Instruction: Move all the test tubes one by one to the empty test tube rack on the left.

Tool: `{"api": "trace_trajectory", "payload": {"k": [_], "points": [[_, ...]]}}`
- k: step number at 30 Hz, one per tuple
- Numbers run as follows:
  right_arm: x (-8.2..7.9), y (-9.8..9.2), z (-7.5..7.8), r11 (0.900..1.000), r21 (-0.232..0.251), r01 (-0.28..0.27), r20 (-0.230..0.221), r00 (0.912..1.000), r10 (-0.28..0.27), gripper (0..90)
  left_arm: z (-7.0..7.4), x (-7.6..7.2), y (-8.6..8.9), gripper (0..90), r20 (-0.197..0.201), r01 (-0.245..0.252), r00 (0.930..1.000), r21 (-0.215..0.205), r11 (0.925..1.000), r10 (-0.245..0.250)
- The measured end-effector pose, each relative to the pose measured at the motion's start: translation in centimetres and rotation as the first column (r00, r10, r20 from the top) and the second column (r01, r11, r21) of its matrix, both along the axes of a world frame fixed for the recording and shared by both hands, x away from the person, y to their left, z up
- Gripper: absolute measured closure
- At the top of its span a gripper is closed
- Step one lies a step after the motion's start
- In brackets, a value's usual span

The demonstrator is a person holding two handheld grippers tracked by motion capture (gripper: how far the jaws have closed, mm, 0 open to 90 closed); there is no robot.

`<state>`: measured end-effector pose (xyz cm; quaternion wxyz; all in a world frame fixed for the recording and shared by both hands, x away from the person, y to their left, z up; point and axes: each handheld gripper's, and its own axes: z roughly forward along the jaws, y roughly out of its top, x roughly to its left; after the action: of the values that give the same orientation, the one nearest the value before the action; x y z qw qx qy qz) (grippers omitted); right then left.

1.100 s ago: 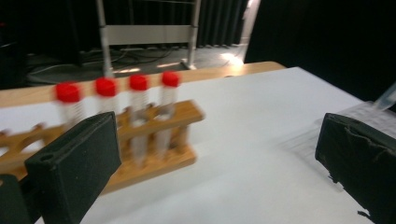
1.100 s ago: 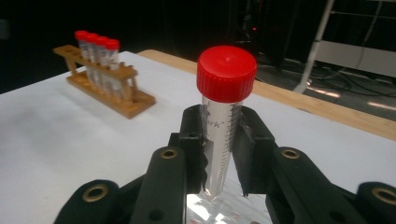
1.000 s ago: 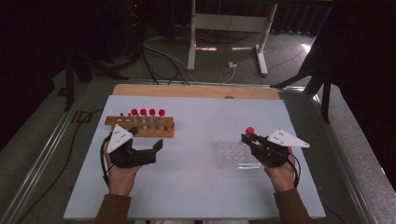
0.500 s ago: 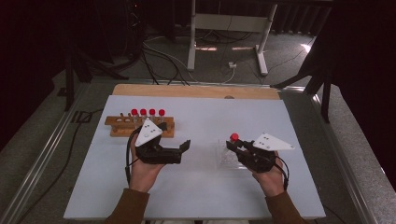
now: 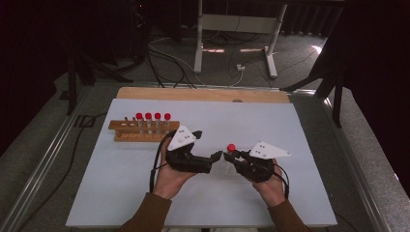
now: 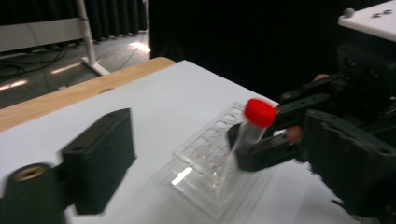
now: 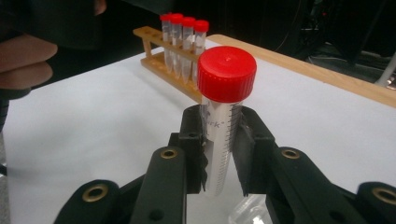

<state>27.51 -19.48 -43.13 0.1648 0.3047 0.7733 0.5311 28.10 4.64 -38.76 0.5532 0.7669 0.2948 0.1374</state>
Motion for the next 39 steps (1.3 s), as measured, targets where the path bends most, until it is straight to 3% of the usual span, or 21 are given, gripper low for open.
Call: {"api": "trace_trajectory", "payload": {"k": [3,12,22,29,36,39], "points": [[-0.1,0.3,-0.1,1.000,-0.008,-0.011,-0.001,0.9999,0.011,74.1,-0.1,0.0,-1.1,18.1,0.003,0.021,0.9998,0.008,0.9998,-0.021],[-0.2,0.8,-0.2,1.000,-0.010,-0.029,-0.004,0.9996,0.029,74.1,-0.5,0.2,-2.8,44.7,-0.008,0.075,0.9972,0.034,0.9966,-0.075],[-0.2,0.9,-0.3,0.999,-0.015,-0.040,-0.001,0.9992,0.040,74.1,-0.9,0.5,-3.2,69.1,-0.035,0.094,0.9951,0.050,0.9943,-0.092],[-0.1,0.7,-0.3,0.999,-0.007,-0.048,-0.002,0.9988,0.048,73.2,-0.9,0.6,-3.0,70.9,-0.038,0.092,0.9951,0.040,0.9949,-0.091],[0.1,0.3,-0.4,0.998,0.010,-0.059,-0.012,0.9982,0.059,52.1,-0.6,0.9,-2.3,71.1,-0.040,0.068,0.9969,0.010,0.9976,-0.067],[0.2,0.2,-0.4,0.998,0.020,-0.055,-0.015,0.9984,0.055,37.4,-0.5,1.1,-1.9,71.1,-0.041,0.057,0.9976,0.003,0.9984,-0.057]]}}
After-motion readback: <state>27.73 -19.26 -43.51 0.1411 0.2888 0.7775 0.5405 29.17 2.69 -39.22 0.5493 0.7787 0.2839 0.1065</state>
